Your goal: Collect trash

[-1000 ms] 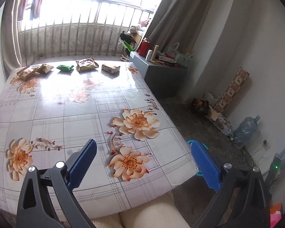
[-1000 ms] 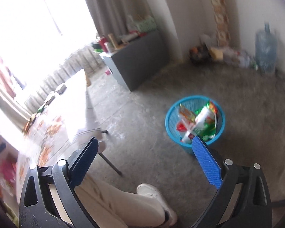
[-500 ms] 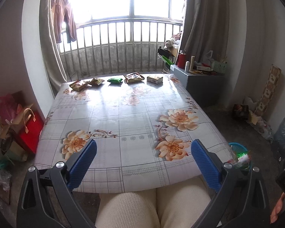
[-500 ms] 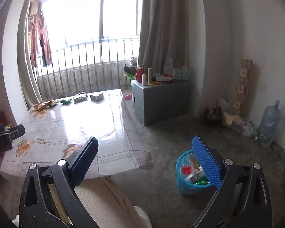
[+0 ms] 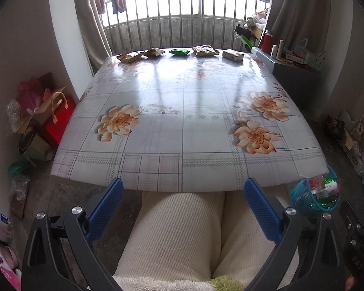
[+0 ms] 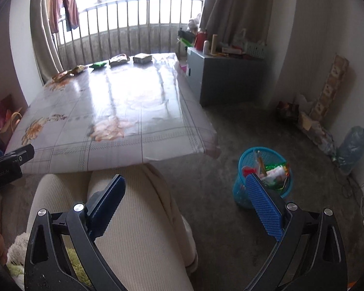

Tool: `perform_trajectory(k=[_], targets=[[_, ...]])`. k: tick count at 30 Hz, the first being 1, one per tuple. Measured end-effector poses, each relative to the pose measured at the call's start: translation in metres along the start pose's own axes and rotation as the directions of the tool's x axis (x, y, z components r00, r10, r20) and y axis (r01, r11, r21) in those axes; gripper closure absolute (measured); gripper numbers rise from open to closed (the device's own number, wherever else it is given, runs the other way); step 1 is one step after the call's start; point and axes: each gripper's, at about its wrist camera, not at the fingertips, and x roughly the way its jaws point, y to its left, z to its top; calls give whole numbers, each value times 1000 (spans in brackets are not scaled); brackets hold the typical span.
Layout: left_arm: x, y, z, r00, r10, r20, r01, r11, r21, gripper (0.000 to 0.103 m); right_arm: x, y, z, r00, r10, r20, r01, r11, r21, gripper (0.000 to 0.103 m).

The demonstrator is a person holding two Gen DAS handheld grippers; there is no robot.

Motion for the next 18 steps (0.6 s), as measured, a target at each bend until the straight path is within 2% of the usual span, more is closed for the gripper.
perform_trajectory(k=[6, 18], targets=[[2, 1, 1, 999, 36, 1, -36, 999, -9, 6, 8, 4, -9, 998, -27, -58, 28, 999, 22, 8], [-1, -7, 4, 999, 44, 14, -45, 999, 26, 6, 8, 8, -7, 996, -47, -79, 49, 999, 18, 8]])
